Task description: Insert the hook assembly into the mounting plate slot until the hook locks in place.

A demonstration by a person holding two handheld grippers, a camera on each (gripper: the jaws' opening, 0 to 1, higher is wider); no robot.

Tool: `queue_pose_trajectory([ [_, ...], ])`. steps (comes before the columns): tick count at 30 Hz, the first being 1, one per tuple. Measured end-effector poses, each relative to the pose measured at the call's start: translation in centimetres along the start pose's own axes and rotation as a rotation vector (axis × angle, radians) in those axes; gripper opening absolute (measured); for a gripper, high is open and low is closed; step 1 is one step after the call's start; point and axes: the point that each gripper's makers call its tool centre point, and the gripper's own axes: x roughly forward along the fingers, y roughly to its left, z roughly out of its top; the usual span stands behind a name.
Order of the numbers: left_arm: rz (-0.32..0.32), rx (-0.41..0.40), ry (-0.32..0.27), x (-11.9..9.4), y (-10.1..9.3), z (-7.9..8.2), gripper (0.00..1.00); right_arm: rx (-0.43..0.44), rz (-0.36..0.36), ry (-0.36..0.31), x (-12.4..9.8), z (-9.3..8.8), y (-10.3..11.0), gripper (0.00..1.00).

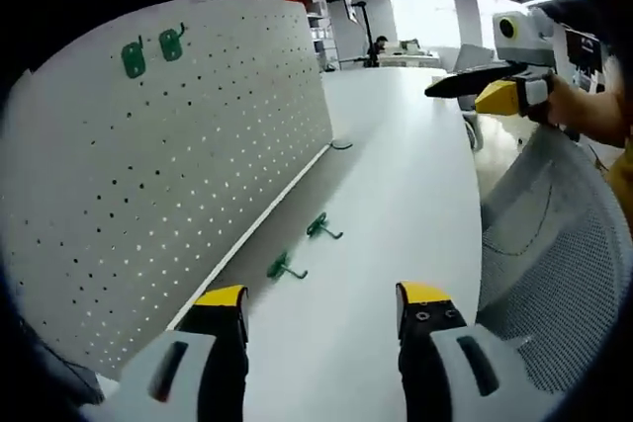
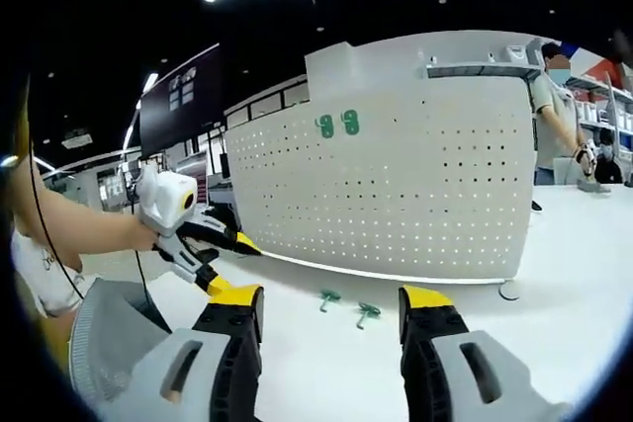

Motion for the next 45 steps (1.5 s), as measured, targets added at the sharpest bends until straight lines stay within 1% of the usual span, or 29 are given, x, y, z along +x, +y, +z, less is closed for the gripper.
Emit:
queue_pose_trajectory([
  [4,-0.016,0.02,0.031,1.1,0.5,-0.4,0.62,0.006,-0.001,0.002,0.1,-0.1,0.0,0.52],
  [8,-0.029,0.042,0.047,1.9,1.0,-0.5,0.62,0.011,-0.001,0.006,0.2,-0.2,-0.1,0.52],
  [14,-0.05,0.08,0.089,3.3,2.3,-0.8,0.61,0.017,-0.004,0.006,0.2,-0.4,-0.3,0.51],
  [20,-0.087,0.121,0.153,4.8,3.3,-1.7,0.59,0.025,-0.006,0.009,0.2,-0.5,-0.4,0.5],
  [23,-0.104,0.15,0.199,5.4,3.8,-2.3,0.58,0.026,-0.005,0.009,0.2,-0.5,-0.4,0.5],
  [26,-0.126,0.161,0.21,6.0,3.8,-2.5,0.58,0.032,-0.007,0.007,0.2,-0.6,-0.5,0.5],
  [29,-0.138,0.184,0.237,6.6,4.0,-3.0,0.57,0.039,-0.012,0.007,0.2,-0.6,-0.7,0.49],
  [30,-0.143,0.184,0.242,6.8,4.1,-3.1,0.57,0.038,-0.018,0.014,0.2,-0.8,-0.8,0.48],
  [37,-0.183,0.197,0.271,8.7,4.4,-3.5,0.56,0.044,-0.029,0.007,0.1,-0.7,-1.1,0.48],
  [39,-0.188,0.211,0.286,9.4,4.8,-3.7,0.54,0.049,-0.034,0.005,0.2,-0.7,-1.2,0.48],
  [40,-0.194,0.216,0.288,9.7,4.9,-3.7,0.5,0.052,-0.035,0.004,0.2,-0.8,-1.2,0.48],
  [41,-0.2,0.218,0.29,9.9,5.0,-3.6,0.48,0.053,-0.036,0.005,0.2,-0.8,-1.3,0.48],
  [45,-0.218,0.225,0.302,11.0,5.5,-3.6,0.47,0.058,-0.038,0.005,0.3,-0.9,-1.3,0.48],
])
